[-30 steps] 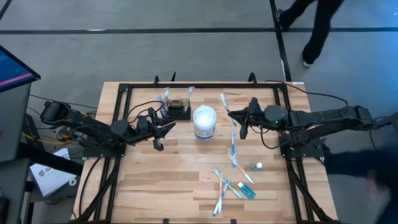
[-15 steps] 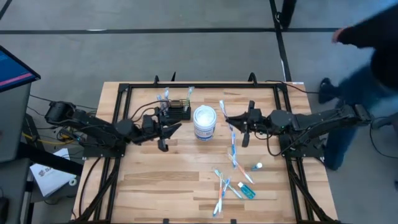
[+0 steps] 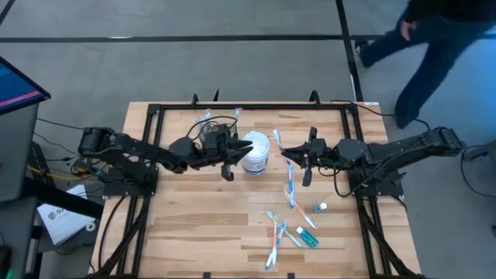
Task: Pick & Place toothbrushing station
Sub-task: Put the purple toothbrush into the mesh organizer
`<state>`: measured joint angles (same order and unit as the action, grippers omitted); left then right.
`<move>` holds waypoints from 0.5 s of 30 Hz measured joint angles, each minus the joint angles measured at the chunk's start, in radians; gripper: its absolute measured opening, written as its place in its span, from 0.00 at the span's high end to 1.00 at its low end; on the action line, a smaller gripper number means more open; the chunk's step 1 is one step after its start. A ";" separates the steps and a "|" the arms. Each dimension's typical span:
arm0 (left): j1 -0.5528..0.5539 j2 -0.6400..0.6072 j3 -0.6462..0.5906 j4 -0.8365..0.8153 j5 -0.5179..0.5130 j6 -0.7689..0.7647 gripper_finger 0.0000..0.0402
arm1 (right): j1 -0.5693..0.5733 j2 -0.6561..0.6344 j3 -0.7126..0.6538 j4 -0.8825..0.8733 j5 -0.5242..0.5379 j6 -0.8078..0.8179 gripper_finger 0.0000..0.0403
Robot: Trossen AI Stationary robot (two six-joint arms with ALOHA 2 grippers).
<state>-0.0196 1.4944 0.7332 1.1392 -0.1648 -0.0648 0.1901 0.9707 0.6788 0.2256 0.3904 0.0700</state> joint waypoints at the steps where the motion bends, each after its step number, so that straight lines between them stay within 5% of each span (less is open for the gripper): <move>1: 0.004 0.013 0.016 -0.001 0.001 0.000 0.82 | 0.000 0.000 0.000 0.000 0.000 0.000 0.99; 15: 0.028 0.148 0.169 -0.003 0.073 -0.008 0.79 | 0.000 0.000 0.000 0.000 0.000 -0.002 0.99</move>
<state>0.0082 1.6427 0.9024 1.1366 -0.0923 -0.0732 0.1898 0.9707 0.6788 0.2259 0.3906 0.0681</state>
